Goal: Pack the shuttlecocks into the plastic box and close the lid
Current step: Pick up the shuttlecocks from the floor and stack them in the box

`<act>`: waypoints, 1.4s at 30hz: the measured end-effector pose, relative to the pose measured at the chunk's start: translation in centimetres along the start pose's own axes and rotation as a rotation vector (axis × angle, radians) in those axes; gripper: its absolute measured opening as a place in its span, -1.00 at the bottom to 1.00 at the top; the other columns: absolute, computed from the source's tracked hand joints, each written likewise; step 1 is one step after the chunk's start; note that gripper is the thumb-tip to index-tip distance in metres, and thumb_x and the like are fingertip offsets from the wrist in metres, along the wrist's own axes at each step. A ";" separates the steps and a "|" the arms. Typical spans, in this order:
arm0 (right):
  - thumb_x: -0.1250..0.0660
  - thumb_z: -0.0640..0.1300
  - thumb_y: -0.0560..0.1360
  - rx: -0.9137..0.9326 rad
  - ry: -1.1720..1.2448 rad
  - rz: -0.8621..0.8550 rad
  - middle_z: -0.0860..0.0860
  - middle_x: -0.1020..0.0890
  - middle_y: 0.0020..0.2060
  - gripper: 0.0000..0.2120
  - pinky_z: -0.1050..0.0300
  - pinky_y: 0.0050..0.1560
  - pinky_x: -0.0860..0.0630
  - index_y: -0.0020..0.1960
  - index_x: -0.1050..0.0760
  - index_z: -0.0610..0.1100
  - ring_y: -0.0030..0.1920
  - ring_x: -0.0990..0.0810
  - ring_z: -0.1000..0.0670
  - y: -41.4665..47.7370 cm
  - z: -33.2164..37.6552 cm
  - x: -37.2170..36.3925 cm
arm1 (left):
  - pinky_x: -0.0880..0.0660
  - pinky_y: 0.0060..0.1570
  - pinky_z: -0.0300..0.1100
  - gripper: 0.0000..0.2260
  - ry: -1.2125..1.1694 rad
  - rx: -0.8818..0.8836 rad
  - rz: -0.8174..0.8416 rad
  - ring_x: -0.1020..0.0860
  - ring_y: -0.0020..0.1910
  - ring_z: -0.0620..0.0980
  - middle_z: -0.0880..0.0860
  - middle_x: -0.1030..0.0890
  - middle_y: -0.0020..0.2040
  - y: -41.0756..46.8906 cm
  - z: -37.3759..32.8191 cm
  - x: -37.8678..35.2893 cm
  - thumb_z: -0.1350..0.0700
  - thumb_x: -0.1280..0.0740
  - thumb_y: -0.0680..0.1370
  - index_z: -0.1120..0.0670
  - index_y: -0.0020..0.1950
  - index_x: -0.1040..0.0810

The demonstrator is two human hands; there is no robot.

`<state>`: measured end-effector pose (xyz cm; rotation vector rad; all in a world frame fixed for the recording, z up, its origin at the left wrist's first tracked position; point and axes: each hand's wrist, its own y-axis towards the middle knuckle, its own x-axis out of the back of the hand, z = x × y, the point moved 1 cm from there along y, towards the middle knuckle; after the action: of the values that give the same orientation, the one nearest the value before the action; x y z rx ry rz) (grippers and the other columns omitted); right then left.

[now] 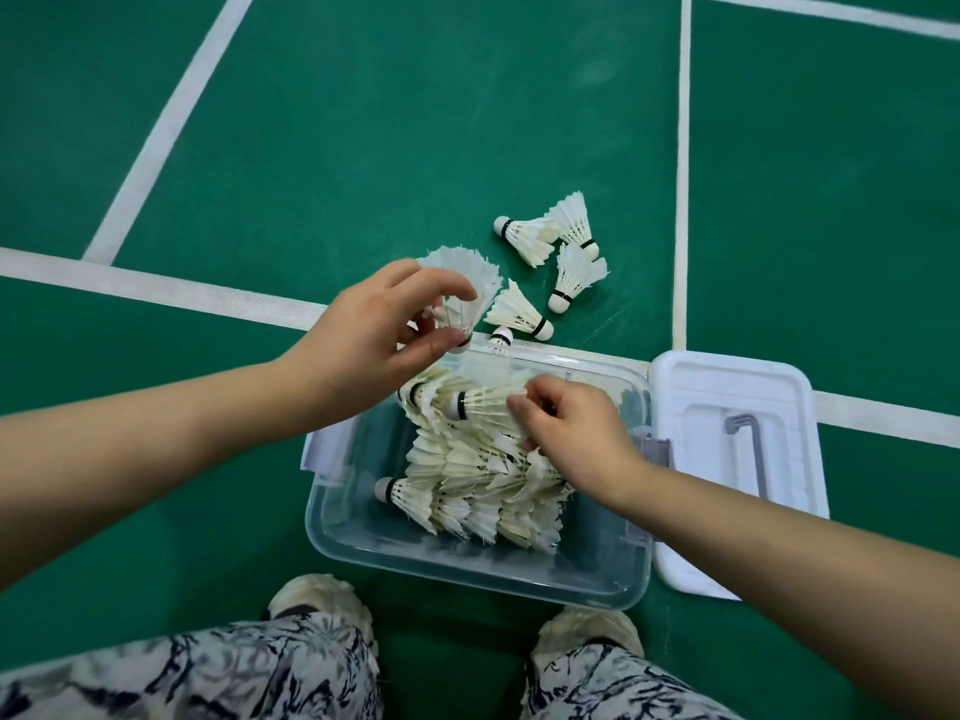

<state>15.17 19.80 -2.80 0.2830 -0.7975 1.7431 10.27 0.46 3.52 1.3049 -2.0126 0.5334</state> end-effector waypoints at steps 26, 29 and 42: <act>-0.20 0.01 0.56 0.084 -0.237 0.070 -0.04 -0.50 -0.37 -0.71 0.00 -0.25 -0.44 -0.28 -0.37 -0.09 -0.28 -0.48 -0.11 0.9 -0.4 -1.8 | -0.35 -0.17 -0.45 -0.78 -0.006 -0.145 0.160 -0.42 -0.18 -0.35 -0.24 -0.39 -0.19 -1.5 -0.4 -2.2 -0.07 -0.09 0.47 -0.18 0.08 -0.38; -0.19 0.07 0.55 0.037 -0.312 0.107 -0.01 -0.48 -0.37 -0.70 0.05 -0.29 -0.38 -0.27 -0.37 -0.08 -0.27 -0.47 -0.10 1.7 -1.0 -1.7 | -0.32 -0.17 -0.51 -0.78 0.007 -0.141 0.170 -0.42 -0.17 -0.38 -0.23 -0.39 -0.19 -1.5 -0.1 -2.4 -0.07 -0.09 0.47 -0.18 0.08 -0.38; -0.33 0.04 0.47 0.081 0.007 -0.135 0.12 -0.43 -0.31 -0.78 0.13 -0.27 -0.36 -0.06 -0.30 0.01 -0.32 -0.40 0.09 -0.8 -1.0 1.0 | -0.31 -0.17 -0.56 -0.78 0.016 -0.141 0.226 -0.44 -0.19 -0.46 -0.28 -0.38 -0.18 -1.2 -0.3 -3.0 -0.08 -0.06 0.48 -0.19 0.09 -0.38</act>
<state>15.77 21.35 -2.71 0.3768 -0.6886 1.6506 12.32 2.09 1.54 0.9930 -2.1560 0.4927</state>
